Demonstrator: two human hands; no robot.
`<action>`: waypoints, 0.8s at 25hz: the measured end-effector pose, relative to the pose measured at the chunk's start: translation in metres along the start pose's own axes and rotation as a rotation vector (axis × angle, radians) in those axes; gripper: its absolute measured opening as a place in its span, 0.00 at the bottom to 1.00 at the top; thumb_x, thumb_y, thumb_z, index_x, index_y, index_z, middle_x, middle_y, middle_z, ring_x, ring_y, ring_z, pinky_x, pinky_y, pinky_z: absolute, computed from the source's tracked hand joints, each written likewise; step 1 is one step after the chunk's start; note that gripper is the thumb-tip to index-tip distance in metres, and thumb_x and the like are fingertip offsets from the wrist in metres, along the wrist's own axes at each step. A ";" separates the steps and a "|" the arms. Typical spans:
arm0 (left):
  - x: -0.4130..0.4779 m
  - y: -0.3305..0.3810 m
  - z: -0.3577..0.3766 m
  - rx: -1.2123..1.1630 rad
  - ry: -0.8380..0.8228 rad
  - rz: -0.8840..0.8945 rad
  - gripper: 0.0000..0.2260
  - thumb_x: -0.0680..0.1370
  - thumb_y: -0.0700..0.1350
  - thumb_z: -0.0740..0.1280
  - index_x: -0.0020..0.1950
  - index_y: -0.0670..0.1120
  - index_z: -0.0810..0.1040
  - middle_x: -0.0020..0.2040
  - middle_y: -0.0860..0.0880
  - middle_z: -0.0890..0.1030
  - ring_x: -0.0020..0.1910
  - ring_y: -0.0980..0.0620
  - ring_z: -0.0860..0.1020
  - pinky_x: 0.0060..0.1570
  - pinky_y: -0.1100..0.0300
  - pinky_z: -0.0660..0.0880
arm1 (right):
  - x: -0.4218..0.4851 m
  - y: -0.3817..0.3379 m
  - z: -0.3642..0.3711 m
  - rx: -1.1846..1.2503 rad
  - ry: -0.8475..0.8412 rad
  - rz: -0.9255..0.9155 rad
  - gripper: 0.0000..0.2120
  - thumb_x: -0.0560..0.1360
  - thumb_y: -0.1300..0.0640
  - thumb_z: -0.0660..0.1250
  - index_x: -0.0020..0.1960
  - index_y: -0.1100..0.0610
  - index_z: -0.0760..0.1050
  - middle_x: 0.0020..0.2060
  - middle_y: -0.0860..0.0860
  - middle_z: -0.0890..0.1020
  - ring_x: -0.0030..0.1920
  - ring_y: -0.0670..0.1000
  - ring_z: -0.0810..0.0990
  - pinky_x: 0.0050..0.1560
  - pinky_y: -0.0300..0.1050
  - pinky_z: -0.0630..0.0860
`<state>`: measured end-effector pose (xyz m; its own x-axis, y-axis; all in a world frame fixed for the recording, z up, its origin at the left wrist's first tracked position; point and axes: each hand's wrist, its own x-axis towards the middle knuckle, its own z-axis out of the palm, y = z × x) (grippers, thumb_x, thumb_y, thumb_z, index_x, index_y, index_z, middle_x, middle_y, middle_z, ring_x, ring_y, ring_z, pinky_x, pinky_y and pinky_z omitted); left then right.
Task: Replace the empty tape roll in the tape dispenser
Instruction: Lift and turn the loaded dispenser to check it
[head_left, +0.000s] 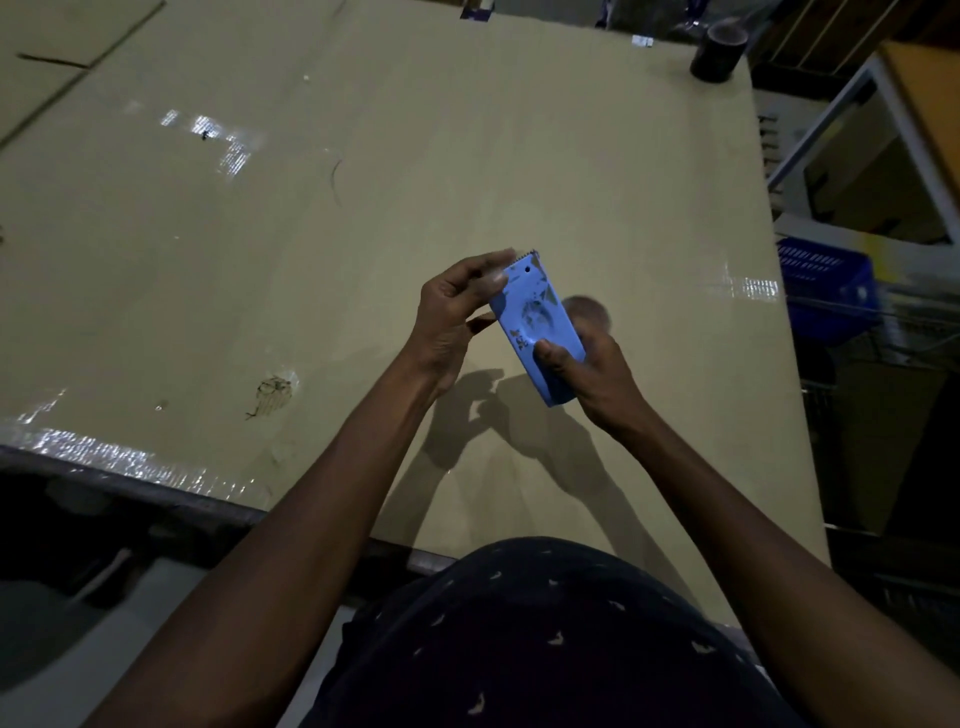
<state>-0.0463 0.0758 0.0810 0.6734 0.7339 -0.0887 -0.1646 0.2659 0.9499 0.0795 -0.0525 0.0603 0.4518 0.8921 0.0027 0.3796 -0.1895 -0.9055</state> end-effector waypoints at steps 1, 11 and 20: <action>0.001 0.002 0.004 0.007 0.012 0.007 0.10 0.73 0.44 0.69 0.54 0.48 0.81 0.51 0.51 0.83 0.52 0.51 0.79 0.47 0.56 0.77 | 0.000 0.000 0.001 -0.020 -0.001 -0.013 0.28 0.69 0.36 0.63 0.50 0.62 0.74 0.44 0.61 0.79 0.42 0.57 0.78 0.43 0.54 0.75; 0.003 0.009 0.014 0.076 0.123 0.005 0.05 0.75 0.35 0.68 0.44 0.44 0.79 0.49 0.50 0.81 0.42 0.58 0.81 0.41 0.62 0.76 | -0.001 0.002 -0.004 -0.140 0.027 -0.094 0.24 0.70 0.38 0.61 0.47 0.59 0.73 0.37 0.54 0.75 0.34 0.48 0.70 0.33 0.39 0.66; 0.003 -0.002 0.017 0.167 0.301 -0.017 0.20 0.70 0.42 0.75 0.28 0.49 0.64 0.30 0.52 0.67 0.29 0.58 0.66 0.28 0.68 0.64 | -0.004 0.007 -0.004 -0.118 0.049 -0.090 0.17 0.70 0.39 0.61 0.49 0.51 0.72 0.37 0.46 0.76 0.34 0.39 0.73 0.33 0.31 0.68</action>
<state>-0.0314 0.0672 0.0839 0.4278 0.8885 -0.1659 -0.0183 0.1920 0.9812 0.0841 -0.0592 0.0556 0.4495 0.8871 0.1048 0.5111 -0.1592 -0.8446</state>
